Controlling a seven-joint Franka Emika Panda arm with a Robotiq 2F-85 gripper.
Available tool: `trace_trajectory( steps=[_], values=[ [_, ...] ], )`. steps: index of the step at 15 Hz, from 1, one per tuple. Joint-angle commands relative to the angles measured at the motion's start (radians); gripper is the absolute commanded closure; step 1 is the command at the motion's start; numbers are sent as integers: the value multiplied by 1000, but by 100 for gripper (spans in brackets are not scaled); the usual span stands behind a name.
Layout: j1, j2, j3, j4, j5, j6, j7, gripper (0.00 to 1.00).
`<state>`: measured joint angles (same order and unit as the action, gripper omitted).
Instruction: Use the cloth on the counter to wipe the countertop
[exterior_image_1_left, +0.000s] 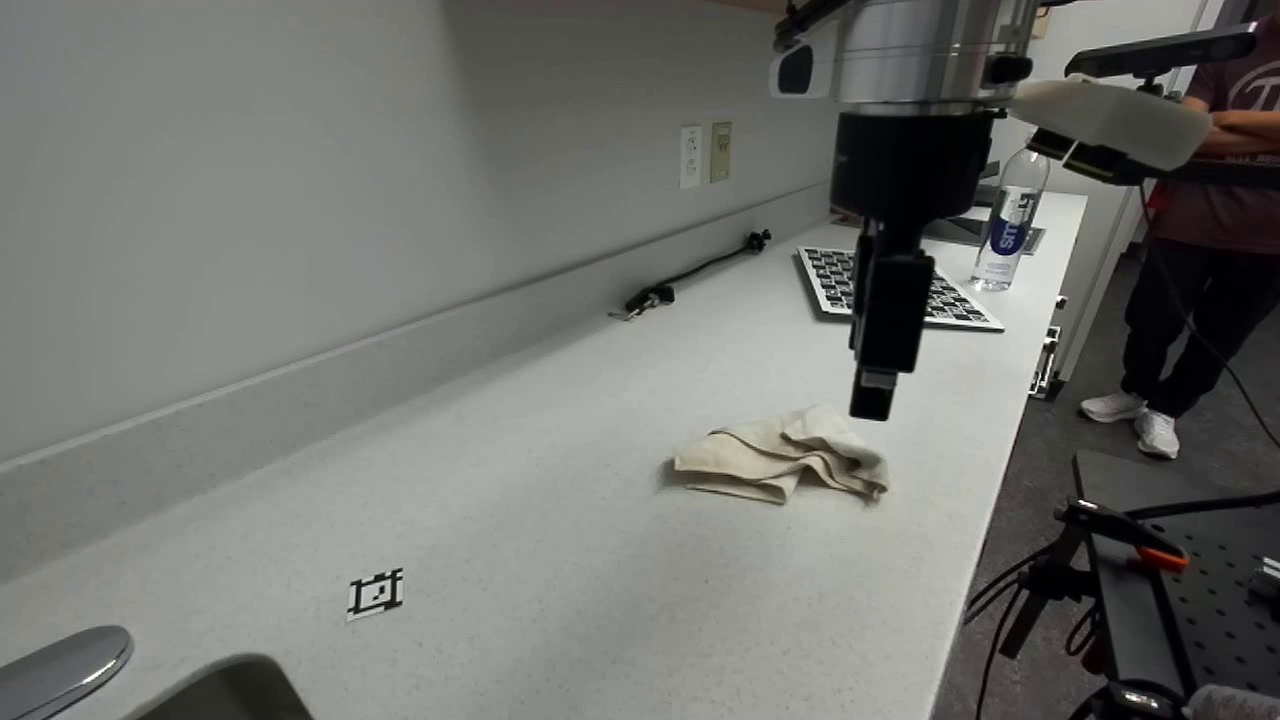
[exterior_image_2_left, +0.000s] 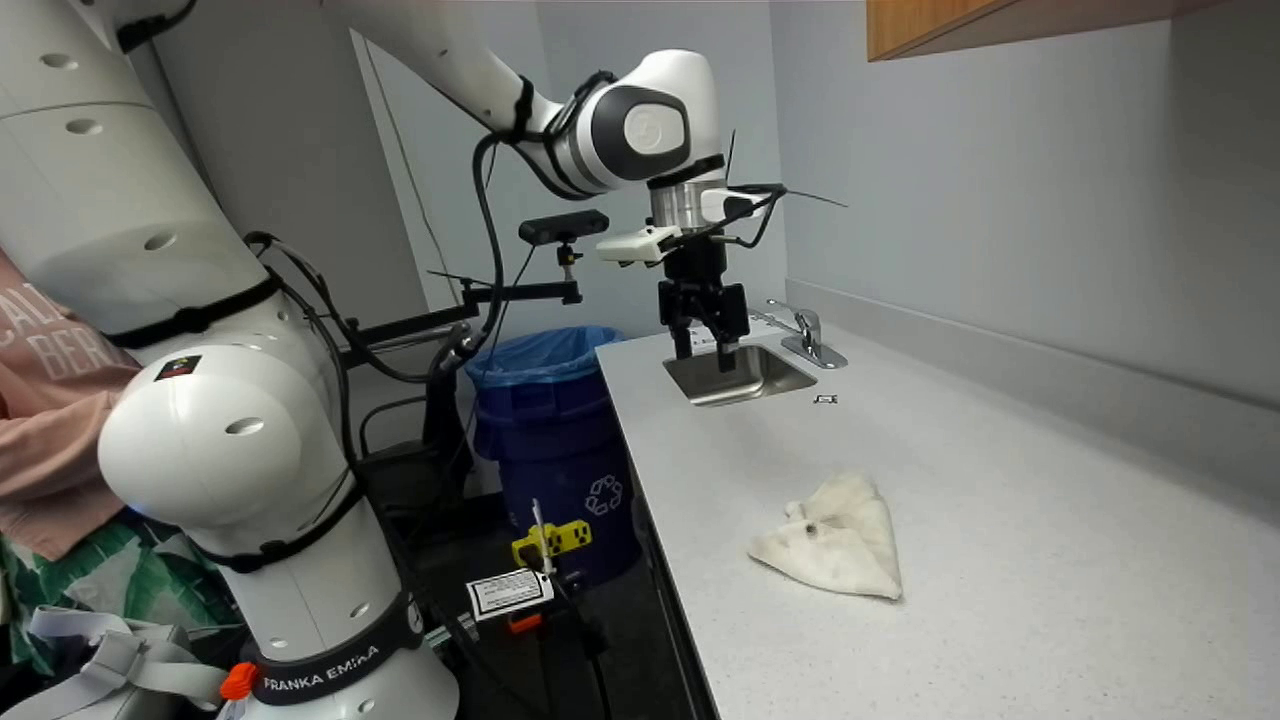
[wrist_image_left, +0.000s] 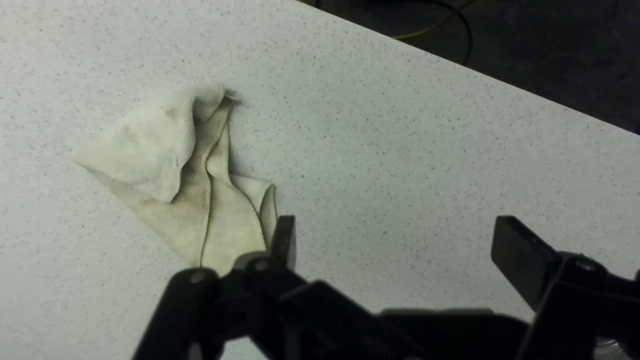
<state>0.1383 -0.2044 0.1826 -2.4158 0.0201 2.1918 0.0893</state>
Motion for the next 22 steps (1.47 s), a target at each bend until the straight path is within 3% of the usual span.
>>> trace_trajectory(
  steps=[1, 11, 15, 22],
  values=[
    [3, -11, -13, -23, 1, -2, -8, 0],
    [4, 3, -15, -27, -1, 7, -11, 0],
    [-22, 3, -8, -57, -107, 38, 62, 0],
    [-67, 50, -31, -103, -194, 176, 176, 0]
  ],
)
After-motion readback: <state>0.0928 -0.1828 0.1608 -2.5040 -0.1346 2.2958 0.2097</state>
